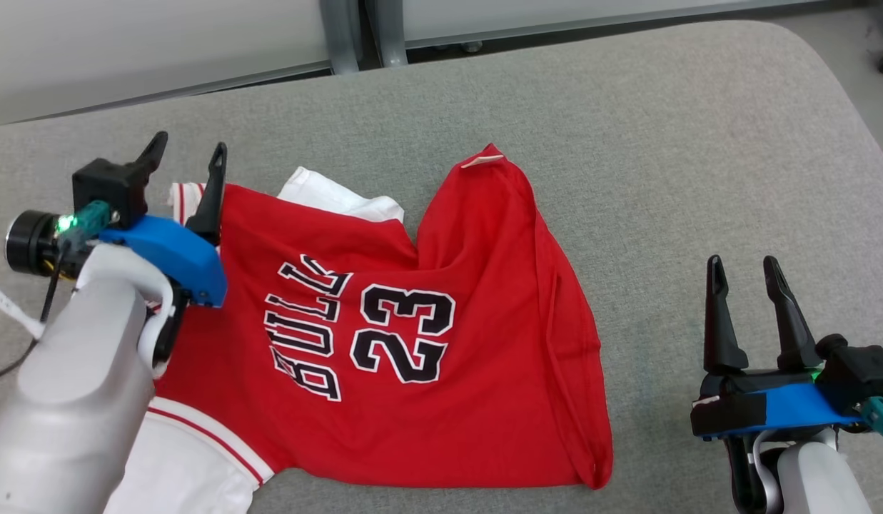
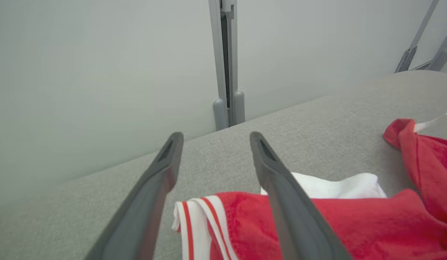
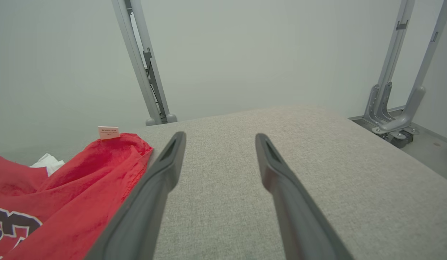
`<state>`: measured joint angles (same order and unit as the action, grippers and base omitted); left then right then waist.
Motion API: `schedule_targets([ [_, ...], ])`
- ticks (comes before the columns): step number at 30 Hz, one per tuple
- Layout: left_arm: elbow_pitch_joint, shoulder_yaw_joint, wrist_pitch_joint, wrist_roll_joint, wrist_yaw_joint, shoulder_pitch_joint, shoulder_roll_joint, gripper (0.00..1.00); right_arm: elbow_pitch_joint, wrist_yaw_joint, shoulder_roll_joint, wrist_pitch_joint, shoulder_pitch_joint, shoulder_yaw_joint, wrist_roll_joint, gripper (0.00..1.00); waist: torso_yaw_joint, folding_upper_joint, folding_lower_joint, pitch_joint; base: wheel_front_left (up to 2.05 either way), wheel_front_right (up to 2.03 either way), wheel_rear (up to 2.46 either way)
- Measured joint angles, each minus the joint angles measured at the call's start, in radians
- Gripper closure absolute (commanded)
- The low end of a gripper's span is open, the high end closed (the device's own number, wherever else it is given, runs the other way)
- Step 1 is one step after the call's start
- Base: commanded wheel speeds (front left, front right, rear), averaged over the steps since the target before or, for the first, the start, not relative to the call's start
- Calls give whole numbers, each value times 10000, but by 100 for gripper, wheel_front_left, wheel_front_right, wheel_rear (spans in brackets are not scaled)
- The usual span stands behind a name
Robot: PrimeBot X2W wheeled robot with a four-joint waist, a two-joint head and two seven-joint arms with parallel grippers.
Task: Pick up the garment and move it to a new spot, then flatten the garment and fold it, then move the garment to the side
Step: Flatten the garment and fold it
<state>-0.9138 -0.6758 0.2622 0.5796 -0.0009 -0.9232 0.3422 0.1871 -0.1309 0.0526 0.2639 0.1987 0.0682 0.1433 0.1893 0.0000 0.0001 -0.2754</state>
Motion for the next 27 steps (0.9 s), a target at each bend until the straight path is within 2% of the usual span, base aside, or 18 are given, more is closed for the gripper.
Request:
schedule_targets([
  [6, 2855, 1981, 6, -901, 713, 2178, 303, 0, 19, 0, -8, 0, -188, 36, -17, 0, -287, 0, 0, 355, 0, 0, 0],
  [10, 4385, 3093, 4, -1638, 823, 3553, 142, 0, 44, 0, -10, -2, -362, 33, -33, 0, -515, 0, -1, 635, 0, 0, 0],
  [17, 6128, 4483, 6, -2667, 698, 5756, -727, 0, 128, 0, -12, 0, -709, 17, -113, 0, -898, 0, -2, 1235, 0, 0, 0],
  [27, 7334, 5877, 6, -3584, 278, 8171, -1916, 0, 454, 0, 75, -2, -1109, -8, -130, 0, -1297, 0, -3, 1918, 0, 0, 0],
])
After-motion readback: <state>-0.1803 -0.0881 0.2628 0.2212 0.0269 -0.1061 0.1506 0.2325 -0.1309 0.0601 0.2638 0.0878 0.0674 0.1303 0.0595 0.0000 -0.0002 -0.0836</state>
